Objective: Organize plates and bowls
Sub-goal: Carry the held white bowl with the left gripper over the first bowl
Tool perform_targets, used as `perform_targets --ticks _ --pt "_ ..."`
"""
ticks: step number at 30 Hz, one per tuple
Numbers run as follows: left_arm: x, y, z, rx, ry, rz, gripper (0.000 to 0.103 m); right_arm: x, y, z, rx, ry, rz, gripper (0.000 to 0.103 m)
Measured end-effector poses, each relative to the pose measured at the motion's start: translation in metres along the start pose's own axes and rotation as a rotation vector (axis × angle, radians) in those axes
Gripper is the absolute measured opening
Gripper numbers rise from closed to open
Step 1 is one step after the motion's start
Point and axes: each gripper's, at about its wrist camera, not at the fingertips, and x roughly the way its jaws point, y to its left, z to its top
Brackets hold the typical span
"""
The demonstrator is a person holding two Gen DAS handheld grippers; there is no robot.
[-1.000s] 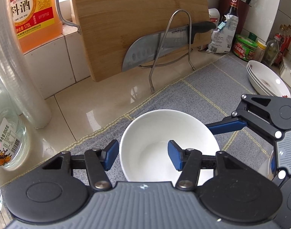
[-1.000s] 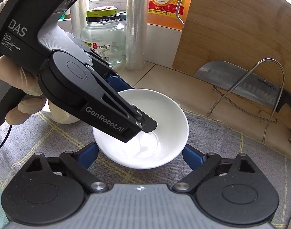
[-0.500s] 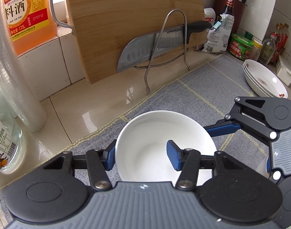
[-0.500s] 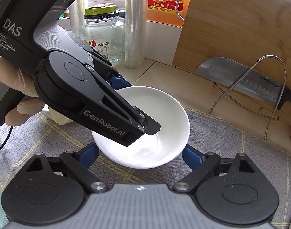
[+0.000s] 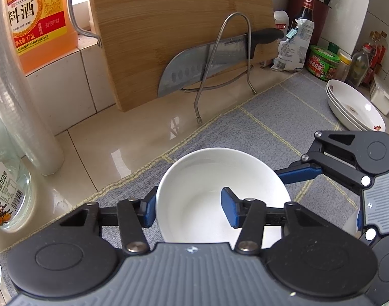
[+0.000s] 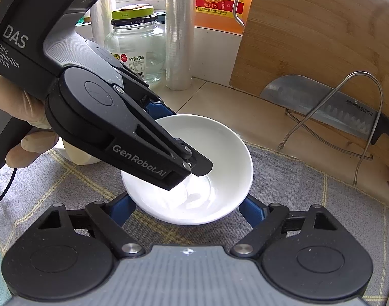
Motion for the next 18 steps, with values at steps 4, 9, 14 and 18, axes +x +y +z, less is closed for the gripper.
perform_targets --ticks 4,9,14,18 --pt "-0.001 0.000 0.000 0.000 -0.001 -0.004 0.050 -0.001 0.000 0.000 -0.001 0.002 0.000 0.090" --pt "-0.003 -0.002 -0.001 0.004 -0.004 0.004 0.050 -0.004 0.001 0.000 -0.007 -0.003 -0.003 0.090" --pt "-0.010 -0.005 0.001 0.011 -0.013 0.013 0.050 -0.009 0.002 0.001 -0.016 -0.013 -0.002 0.090" --pt "-0.016 -0.008 0.002 0.015 -0.022 0.022 0.051 -0.017 0.003 0.002 -0.023 -0.026 0.001 0.090"
